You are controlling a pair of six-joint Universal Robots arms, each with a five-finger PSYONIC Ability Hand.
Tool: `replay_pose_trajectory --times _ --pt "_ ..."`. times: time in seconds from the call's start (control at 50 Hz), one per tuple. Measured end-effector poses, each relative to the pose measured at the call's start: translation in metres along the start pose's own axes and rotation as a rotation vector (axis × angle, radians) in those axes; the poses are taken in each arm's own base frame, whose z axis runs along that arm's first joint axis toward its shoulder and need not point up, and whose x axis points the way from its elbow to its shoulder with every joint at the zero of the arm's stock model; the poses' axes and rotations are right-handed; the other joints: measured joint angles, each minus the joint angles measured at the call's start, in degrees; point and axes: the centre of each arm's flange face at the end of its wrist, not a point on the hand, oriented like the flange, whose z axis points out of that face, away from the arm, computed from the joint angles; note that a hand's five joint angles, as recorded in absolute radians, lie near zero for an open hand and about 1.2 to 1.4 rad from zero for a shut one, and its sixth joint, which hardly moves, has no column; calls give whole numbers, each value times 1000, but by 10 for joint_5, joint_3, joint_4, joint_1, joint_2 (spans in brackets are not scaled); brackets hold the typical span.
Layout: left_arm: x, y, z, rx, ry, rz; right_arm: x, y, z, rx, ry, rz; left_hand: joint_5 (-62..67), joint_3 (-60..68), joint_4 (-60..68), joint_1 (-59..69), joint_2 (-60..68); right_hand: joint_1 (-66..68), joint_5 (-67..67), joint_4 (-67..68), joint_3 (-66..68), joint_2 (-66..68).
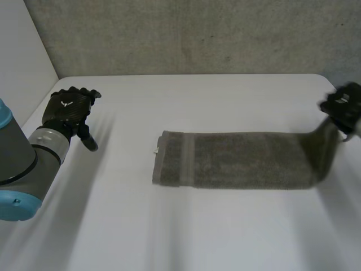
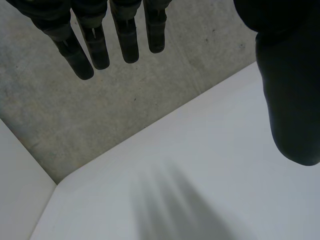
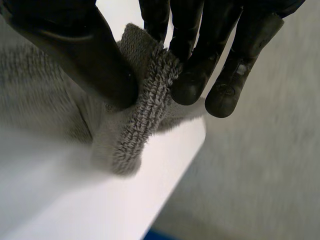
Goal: Fold the towel.
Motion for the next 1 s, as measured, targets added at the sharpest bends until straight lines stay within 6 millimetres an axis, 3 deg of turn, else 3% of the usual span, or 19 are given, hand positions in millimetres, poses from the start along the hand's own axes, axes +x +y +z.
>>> replay_pose_trajectory --times 0.06,0.1,0.14,0.18,0.2,0.24,0.32,0.46,0.62,0.76,0.8,0.84,0.9,1.0 --pt "0 -1 0 4 -1 0 -10 -38 -4 85 -7 -4 0 0 0 -1 0 0 0 0 0 1" --pt "0 -2 0 7 -2 0 -30 -82 -12 196 -28 -12 0 0 0 -2 0 2 0 0 0 5" --pt "-1 -3 0 9 -3 0 -46 -107 -18 261 -46 -18 0 0 0 -2 0 2 0 0 1 5" --pt "0 -3 0 10 -2 0 -73 -136 -28 344 -85 -30 -1 -1 0 -2 0 2 0 0 2 5" --pt "0 -4 0 11 -2 0 -79 -141 -30 361 -95 -33 -1 -2 0 -2 0 2 0 0 2 5" --pt "1 -3 0 10 1 1 -114 -166 -42 434 -148 -48 -2 -2 0 -2 0 2 0 0 3 5" --pt "3 -3 -1 10 6 1 -166 -190 -63 518 -233 -73 -2 -2 0 -2 0 2 0 0 2 5" --pt "4 -2 0 11 10 1 -220 -205 -79 575 -315 -84 -2 -2 0 -2 0 2 0 0 3 5" --pt "7 -2 2 15 14 1 -248 -203 -78 569 -380 -49 -2 -2 0 -2 0 2 0 0 3 5" --pt "10 -2 2 19 23 2 -257 -202 -78 580 -431 -15 -2 -2 0 -2 0 2 0 0 3 5" --pt "11 -2 2 23 24 3 -258 -202 -79 590 -447 -6 -2 -2 0 -2 0 -108 -113 -112 -108 -107" --pt "13 -4 3 31 27 3 -258 -202 -81 605 -474 6 -2 -2 0 -2 0 -344 -357 -342 -336 -344" --pt "16 -7 4 46 32 4 -258 -202 -83 619 -500 16 -2 -2 0 -2 0 -555 -580 -569 -565 -546" --pt "25 -14 3 76 54 5 -241 -203 -84 626 -494 54 -2 -2 0 -2 0 -606 -614 -623 -626 -573"
